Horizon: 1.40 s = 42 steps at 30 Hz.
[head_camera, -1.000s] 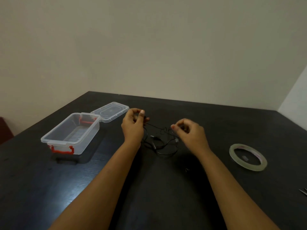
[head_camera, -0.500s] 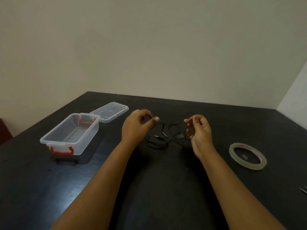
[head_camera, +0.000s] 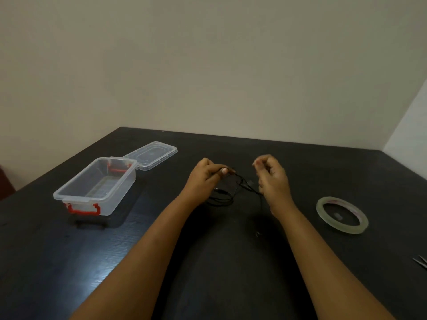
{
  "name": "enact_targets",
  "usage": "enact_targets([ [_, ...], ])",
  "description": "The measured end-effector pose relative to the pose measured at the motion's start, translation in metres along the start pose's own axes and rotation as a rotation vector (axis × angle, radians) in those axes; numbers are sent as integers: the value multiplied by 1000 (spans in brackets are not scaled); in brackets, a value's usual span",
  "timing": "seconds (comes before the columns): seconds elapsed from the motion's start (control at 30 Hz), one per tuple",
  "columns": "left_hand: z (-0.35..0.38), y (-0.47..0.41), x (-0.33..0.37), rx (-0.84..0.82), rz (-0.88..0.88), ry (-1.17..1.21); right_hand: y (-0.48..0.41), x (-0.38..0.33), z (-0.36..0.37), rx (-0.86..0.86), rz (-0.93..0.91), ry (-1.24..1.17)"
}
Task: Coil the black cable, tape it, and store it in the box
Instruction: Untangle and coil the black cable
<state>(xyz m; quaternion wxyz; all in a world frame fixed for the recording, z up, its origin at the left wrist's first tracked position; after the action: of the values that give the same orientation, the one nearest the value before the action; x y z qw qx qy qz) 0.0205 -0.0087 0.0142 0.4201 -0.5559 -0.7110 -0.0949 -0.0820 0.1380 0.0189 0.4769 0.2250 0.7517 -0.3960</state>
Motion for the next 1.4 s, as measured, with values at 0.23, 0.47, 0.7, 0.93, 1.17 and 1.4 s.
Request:
enact_targets([
  [0.23,-8,4,-9,366,-94,439,6,-6,24,-166,-209,627],
  [0.47,-4,6,-11,364,-248,374,7,-3,23,-114,-179,545],
  [0.7,0,3,-13,119,-350,207,4,9,19,-90,-101,313],
  [0.93,3,9,5,136,-108,-434,3,9,14,-4,-131,294],
  [1.17,3,13,27,250,99,-533,3,11,18,-20,-174,318],
  [1.4,11,9,10,-3,141,-508,3,10,14,-27,-163,63],
])
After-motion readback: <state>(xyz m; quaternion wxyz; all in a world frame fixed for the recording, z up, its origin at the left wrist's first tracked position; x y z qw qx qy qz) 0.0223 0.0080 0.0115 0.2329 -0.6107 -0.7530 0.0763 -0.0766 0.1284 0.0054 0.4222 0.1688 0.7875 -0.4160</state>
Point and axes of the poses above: each hand's wrist, its own y-axis away from the middle knuckle, its own z-axis out of the palm, x = y × z, the point moved 3 cm from there along -y, towards the middle knuckle, and after that the axes turned 6 degrees about -x, right-handed, at the moved point
